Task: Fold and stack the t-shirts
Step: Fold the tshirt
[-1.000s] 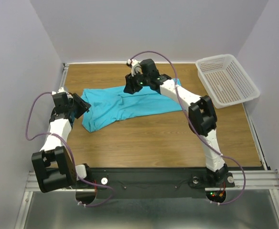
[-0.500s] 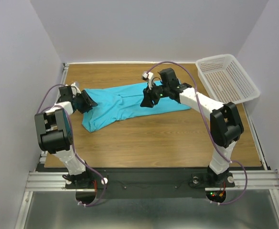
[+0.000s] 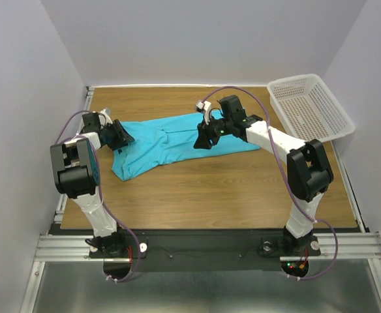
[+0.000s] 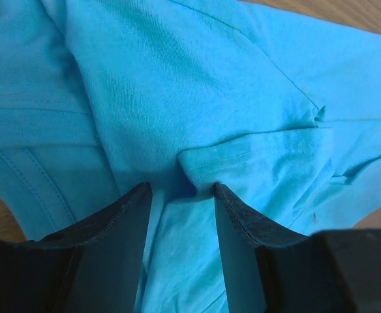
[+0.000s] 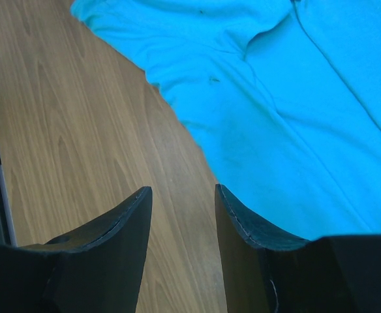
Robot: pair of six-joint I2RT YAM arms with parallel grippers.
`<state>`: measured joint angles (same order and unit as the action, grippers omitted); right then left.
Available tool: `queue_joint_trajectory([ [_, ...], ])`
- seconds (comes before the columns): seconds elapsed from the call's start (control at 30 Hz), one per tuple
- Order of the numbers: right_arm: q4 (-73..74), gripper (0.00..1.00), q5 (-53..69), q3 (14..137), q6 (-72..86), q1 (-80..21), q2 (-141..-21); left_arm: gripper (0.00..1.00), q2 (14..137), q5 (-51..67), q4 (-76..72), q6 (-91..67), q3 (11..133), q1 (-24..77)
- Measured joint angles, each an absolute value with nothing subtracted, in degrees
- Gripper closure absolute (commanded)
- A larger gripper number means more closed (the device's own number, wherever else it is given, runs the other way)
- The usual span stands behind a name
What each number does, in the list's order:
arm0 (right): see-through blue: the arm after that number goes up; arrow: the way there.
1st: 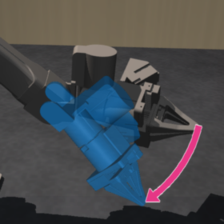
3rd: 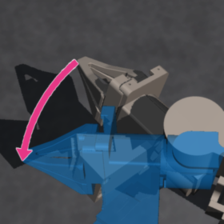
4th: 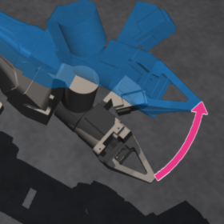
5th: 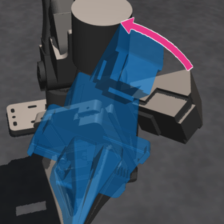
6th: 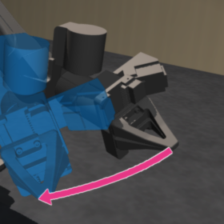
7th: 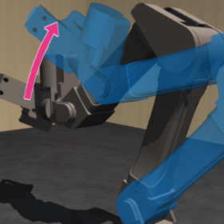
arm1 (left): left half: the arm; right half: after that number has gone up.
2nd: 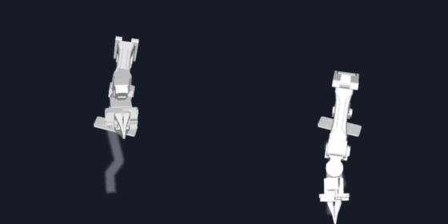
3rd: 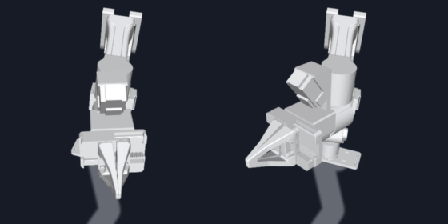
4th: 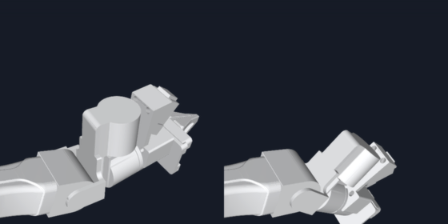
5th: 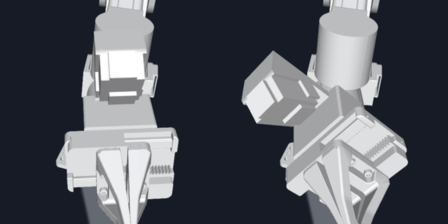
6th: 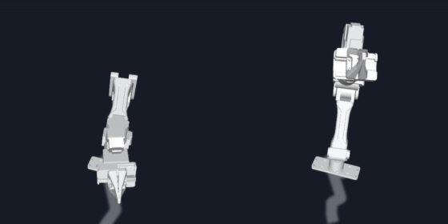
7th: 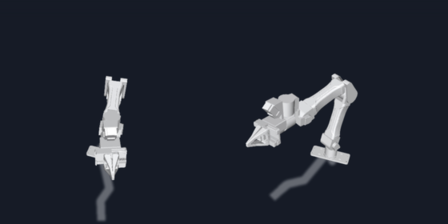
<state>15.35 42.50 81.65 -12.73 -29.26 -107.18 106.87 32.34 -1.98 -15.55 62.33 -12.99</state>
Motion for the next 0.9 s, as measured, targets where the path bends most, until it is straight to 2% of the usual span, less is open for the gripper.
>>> queue_joint_trajectory([
  [0.17, 15.38, 0.51, 42.48, 81.65, -12.69, -29.21, -107.18, 0.51, 107.98, 33.67, -1.58, -15.44, 63.13, -12.47],
  [0.47, 15.38, 0.51, 42.72, 81.65, -12.67, -29.19, -107.18, 0.52, 109.75, 34.54, -1.28, -15.42, 66.41, -12.08],
  [0.53, 15.38, 0.52, 42.72, 81.65, -12.67, -29.1, -107.18, 0.57, 110.56, 34.76, -1.04, -15.42, 67.13, -12.08],
  [0.67, 15.38, 0.52, 42.72, 81.65, -12.67, -28.88, -107.18, 0.73, 111.79, 36.01, -0.84, -15.4, 67.66, -12.08],
  [0.77, 15.38, 0.52, 42.7, 81.65, -12.64, -28.84, -107.18, 0.8, 112.07, 36.99, -0.51, -15.4, 67.68, -12.08],
  [0.8, 15.38, 0.52, 42.72, 81.65, -12.64, -28.8, -107.18, 0.86, 112.09, 37.28, -0.38, -15.31, 67.77, -12.08],
  [0.9, 15.38, 0.52, 42.72, 81.65, -12.62, -28.58, -107.18, 0.98, 112.09, 38.06, -0.23, -14.96, 68.51, -12.08],
])
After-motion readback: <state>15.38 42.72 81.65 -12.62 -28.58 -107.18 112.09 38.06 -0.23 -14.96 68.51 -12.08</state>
